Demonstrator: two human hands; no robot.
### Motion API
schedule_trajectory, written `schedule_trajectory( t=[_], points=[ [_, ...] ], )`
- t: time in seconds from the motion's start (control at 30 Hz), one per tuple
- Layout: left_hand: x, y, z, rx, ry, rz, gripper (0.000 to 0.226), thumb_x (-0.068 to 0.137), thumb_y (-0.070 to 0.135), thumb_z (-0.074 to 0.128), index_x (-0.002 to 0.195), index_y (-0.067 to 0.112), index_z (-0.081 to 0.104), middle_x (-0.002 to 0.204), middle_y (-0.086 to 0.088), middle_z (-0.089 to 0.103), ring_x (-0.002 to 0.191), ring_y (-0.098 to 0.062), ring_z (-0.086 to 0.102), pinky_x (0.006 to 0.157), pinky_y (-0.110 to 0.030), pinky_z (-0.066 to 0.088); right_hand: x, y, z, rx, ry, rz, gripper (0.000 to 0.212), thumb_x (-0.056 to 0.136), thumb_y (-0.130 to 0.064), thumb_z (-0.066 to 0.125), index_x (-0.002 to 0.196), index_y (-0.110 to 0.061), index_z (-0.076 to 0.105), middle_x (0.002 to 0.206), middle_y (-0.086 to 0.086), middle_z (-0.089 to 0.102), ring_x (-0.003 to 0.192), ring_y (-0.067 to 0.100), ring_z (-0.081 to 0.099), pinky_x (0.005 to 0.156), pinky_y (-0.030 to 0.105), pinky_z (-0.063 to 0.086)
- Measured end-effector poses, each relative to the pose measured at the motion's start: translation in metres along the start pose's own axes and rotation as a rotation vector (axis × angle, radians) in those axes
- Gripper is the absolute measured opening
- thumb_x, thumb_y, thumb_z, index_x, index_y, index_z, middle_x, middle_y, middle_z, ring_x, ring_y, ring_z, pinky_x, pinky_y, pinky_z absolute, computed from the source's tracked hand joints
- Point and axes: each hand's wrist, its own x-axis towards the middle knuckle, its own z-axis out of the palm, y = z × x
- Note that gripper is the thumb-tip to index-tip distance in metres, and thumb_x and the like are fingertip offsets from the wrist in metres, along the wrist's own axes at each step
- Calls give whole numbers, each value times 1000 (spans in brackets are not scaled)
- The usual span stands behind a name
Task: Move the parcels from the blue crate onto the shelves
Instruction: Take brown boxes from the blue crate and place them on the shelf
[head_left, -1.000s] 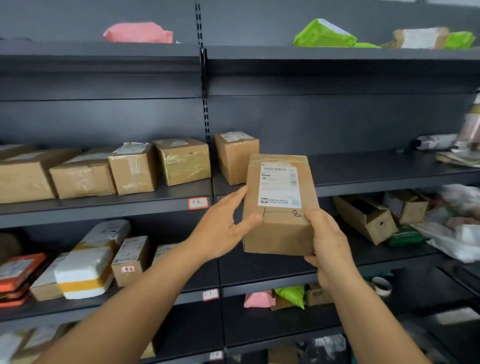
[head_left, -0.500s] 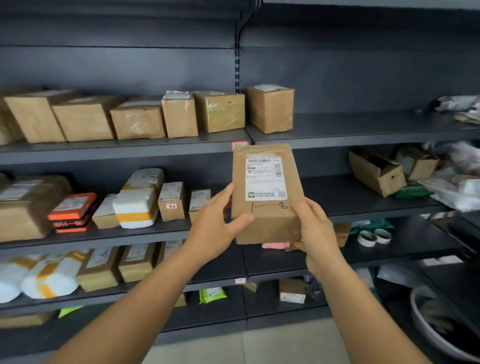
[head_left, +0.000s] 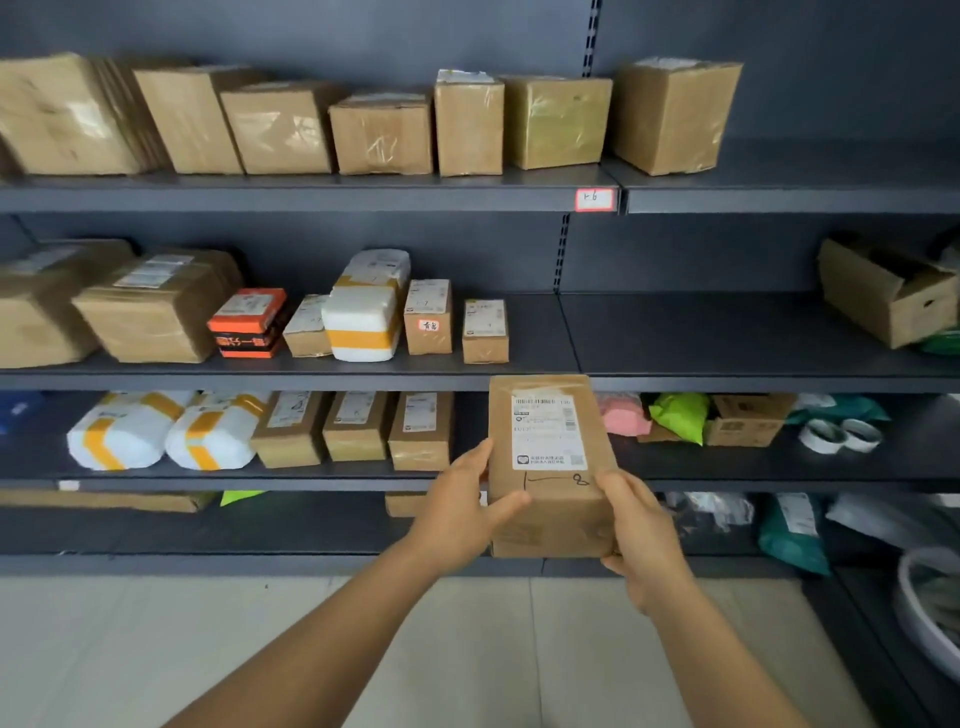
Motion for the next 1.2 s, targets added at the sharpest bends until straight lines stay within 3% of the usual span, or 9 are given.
schedule_trajectory(
  t=[0.17,0.27,0.4,0.47,0.57,0.67,0.83,1.0,1.2],
  points=[
    [21,-46,15,23,-42,-146,62,86,33,67,140,37,37,130,18,53,114,-3,54,93,-25,51,42,35,20,-34,-52,142,21,87,-47,58,105,-36,61,107,-5,63,96,18,58,78,36,47],
    [46,-74,26,43,-57,-239,64,84,30,70,138,38,37,129,19,52,115,-3,52,95,-24,48,78,53,30,-76,-106,228,15,91,-47,54,98,-35,59,99,-5,66,91,17,60,79,35,46],
    [91,-107,40,59,-83,-349,58,83,25,71,132,37,41,124,22,48,114,-2,50,96,-20,44,138,76,46,-160,-159,308,18,90,-54,49,97,-41,59,105,-1,66,98,22,61,94,45,49],
    [119,-126,44,54,-62,-387,60,81,24,72,134,34,44,126,17,51,116,-6,53,100,-25,46,173,84,57,-201,-183,310,19,93,-51,47,99,-39,61,105,0,67,99,22,62,96,48,49],
    [161,-153,47,62,-45,-442,61,86,22,68,140,31,39,127,11,43,114,-7,49,98,-19,40,224,94,75,-256,-242,283,21,93,-49,47,107,-38,59,104,1,66,100,24,61,97,51,48],
    [199,-185,52,116,-29,-466,64,89,23,66,146,22,35,139,2,39,123,-14,46,108,-25,36,272,110,93,-325,-304,278,28,89,-52,52,115,-41,55,109,0,65,105,25,60,98,51,47],
    [253,-234,62,255,-26,-441,56,94,26,58,145,20,38,143,0,38,124,-16,47,107,-24,37,345,142,119,-420,-338,226,54,83,-62,50,133,-42,45,117,-3,64,108,23,61,96,50,49],
    [293,-274,76,438,12,-378,48,97,22,50,143,20,37,148,-3,31,122,-26,47,104,-39,44,380,148,147,-419,-330,131,50,97,-25,51,144,-36,37,131,-1,59,114,21,59,99,47,49],
    [320,-293,80,573,-7,-334,66,91,-1,48,150,9,21,159,-6,12,145,-28,20,112,-39,36,388,138,166,-429,-318,81,70,98,-17,52,154,-28,11,152,0,37,135,23,42,106,38,36]
  ],
)
